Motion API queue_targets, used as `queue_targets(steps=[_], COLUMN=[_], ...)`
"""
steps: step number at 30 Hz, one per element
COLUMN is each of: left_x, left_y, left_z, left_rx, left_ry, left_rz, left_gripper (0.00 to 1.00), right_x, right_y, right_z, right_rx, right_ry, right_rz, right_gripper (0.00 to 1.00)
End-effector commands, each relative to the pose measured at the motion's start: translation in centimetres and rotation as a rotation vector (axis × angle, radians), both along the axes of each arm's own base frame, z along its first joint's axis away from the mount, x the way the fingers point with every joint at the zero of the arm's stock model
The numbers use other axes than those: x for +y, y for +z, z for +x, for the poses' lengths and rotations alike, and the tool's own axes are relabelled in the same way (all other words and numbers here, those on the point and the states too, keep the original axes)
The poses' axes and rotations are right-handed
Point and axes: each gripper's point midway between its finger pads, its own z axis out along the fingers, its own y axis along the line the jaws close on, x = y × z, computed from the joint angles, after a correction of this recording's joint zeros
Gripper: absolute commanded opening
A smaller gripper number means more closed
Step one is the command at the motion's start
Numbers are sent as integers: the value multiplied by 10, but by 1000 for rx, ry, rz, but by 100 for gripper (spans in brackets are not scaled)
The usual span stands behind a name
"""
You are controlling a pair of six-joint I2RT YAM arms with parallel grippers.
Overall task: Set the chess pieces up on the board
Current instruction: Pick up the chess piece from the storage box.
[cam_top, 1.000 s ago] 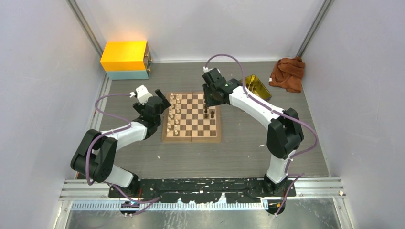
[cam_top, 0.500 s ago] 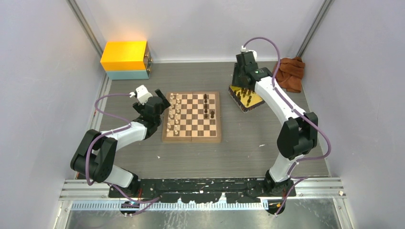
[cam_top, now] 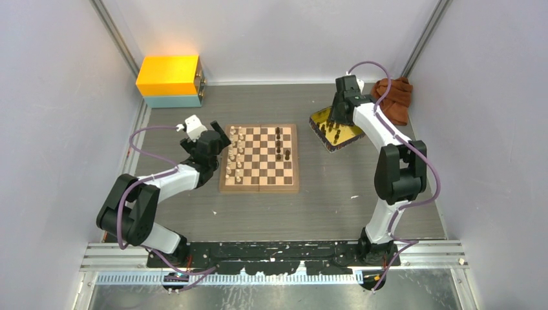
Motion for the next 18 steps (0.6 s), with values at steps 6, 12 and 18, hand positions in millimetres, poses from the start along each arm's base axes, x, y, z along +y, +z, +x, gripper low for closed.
queue_targets(steps=[6, 12, 18], left_x=[-4, -4, -2], left_y=[26, 24, 36], left_z=[18, 18, 24], left_rx=[-81, -76, -72], left_ry=[18, 20, 25], left_rz=[-11, -9, 25], left_gripper=[99, 98, 99], right_x=[-7, -13, -21], right_y=[-8, -16, -6], right_z=[14, 15, 23], right_rx=[-28, -21, -57], right_ry=[-31, -42, -64], right_rz=[43, 62, 82], right_gripper=[48, 48, 47])
